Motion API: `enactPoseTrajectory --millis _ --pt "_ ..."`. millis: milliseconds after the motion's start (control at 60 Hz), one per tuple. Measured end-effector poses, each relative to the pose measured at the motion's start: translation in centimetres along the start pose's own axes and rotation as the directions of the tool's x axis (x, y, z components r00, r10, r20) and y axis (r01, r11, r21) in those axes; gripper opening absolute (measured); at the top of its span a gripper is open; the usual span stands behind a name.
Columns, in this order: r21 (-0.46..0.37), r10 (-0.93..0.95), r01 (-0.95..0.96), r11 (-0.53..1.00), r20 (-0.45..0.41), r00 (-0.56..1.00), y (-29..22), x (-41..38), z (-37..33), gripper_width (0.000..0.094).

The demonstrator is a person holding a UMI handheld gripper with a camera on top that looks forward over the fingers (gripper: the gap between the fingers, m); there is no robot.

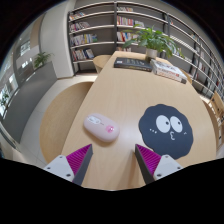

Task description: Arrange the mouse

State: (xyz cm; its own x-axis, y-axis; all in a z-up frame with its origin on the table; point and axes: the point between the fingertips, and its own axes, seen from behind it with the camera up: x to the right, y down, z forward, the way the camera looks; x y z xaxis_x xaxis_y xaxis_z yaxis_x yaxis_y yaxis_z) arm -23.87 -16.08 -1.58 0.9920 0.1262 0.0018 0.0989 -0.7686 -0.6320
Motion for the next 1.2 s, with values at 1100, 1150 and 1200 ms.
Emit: enactPoseTrajectory --millis 1100,1150,1200 --pt "0.123 0.027 -0.03 0.992 0.029 0.999 -18.5 1.0 -0.1 0.0315" --pt "0.199 0.031 -0.036 0.979 0.031 0.999 -22.3 2.2 -2.6 0.0315" --pt "0.268 0.03 -0.037 0.963 0.031 0.999 -25.5 3.7 -5.4 0.0314"
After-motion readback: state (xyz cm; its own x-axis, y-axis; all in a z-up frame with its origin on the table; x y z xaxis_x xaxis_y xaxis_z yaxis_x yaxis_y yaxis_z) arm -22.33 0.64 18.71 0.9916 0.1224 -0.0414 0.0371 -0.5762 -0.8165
